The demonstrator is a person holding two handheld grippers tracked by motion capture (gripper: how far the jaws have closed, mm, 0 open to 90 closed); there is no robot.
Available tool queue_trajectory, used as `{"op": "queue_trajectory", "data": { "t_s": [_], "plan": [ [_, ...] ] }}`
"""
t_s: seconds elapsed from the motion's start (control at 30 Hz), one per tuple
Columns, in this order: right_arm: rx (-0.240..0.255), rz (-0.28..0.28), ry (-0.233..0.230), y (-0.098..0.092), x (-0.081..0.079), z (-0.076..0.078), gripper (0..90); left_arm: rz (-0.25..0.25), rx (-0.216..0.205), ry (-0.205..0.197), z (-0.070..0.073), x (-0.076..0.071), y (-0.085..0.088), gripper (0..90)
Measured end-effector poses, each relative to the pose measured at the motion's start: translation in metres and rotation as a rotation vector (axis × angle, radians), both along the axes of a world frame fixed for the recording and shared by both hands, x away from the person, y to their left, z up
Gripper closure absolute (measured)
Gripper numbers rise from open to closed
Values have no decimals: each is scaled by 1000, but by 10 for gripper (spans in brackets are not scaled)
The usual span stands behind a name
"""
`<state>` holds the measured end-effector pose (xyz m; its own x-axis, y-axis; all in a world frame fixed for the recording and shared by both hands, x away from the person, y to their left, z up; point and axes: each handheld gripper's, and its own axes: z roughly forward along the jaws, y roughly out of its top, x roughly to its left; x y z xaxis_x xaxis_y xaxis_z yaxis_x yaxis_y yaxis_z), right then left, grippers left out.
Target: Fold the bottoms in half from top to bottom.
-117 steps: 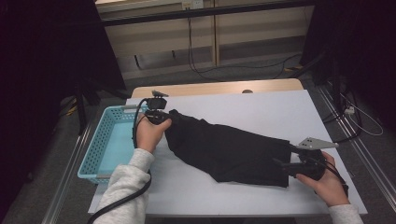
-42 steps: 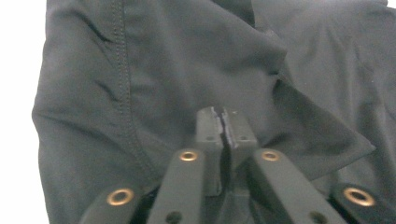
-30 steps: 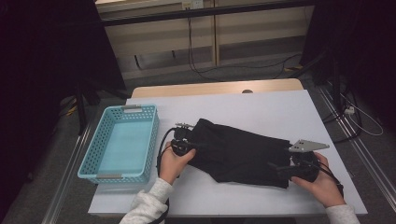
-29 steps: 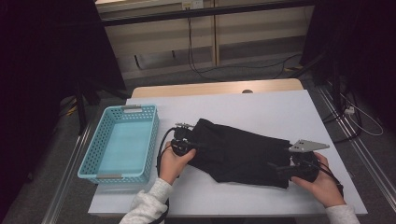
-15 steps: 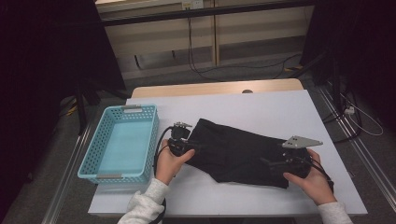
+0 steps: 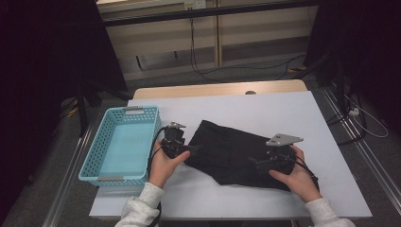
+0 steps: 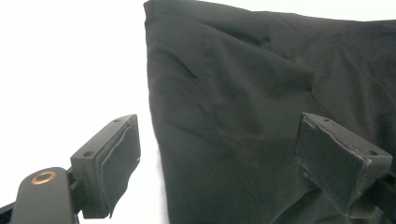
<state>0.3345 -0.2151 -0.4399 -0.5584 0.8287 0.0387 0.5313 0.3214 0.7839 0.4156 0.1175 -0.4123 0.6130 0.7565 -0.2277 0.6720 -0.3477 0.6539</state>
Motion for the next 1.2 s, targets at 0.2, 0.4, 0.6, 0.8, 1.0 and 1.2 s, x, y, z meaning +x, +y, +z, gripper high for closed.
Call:
{"op": "queue_trajectory", "data": {
  "t_s": [0.2,0.4,0.6,0.8,1.0,1.2],
  "plan": [
    [45,4,7,20,8,-3,133,-3,11,2,-1,-1,1,121],
    [37,9,-6,25,10,-4,124,8,22,-10,-1,-1,3,119],
    [80,25,13,28,11,-8,102,10,19,-9,0,0,4,119],
    [71,64,1,37,8,-7,90,12,44,-8,-2,0,2,118],
    [68,100,-6,46,4,-6,168,42,39,-10,-2,3,8,119],
    [56,118,8,51,3,-7,256,46,44,-4,-4,4,8,119]
  ]
}}
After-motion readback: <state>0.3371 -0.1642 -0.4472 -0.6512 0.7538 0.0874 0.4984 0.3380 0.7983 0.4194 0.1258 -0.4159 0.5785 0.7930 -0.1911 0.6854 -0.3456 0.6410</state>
